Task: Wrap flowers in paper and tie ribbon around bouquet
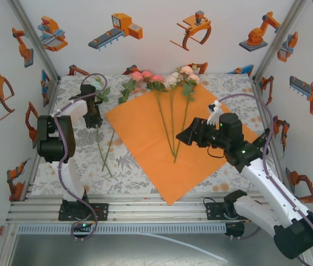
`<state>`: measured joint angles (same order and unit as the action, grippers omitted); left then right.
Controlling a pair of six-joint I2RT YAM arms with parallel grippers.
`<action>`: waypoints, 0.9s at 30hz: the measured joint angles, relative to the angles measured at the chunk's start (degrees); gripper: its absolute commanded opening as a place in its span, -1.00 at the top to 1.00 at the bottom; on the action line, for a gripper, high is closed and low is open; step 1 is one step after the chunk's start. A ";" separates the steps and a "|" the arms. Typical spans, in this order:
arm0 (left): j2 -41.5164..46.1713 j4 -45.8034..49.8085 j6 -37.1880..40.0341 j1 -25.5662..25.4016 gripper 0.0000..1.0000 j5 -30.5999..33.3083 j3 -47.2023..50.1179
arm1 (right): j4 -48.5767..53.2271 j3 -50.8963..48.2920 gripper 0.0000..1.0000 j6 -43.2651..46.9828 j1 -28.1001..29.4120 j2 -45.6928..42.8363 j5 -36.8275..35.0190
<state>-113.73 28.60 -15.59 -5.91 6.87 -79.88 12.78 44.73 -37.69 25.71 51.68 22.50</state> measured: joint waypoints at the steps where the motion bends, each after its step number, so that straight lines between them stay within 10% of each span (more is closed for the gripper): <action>1: -0.55 0.24 0.02 0.07 0.47 -0.31 -0.55 | -0.20 0.00 -0.50 0.00 0.00 -0.07 -0.02; 15: 1.14 2.93 2.78 0.37 0.87 -0.33 -1.81 | -0.20 0.00 -0.50 1.25 0.00 -1.84 -0.52; 27: 28.55 -4.24 2.93 -4.26 0.98 1.92 -2.08 | -0.20 0.00 -0.50 1.51 0.00 -2.12 -2.49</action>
<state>-85.19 24.36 -12.67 -10.17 8.80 -81.95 12.58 44.73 -36.18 25.71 49.56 20.01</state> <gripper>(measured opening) 0.115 0.753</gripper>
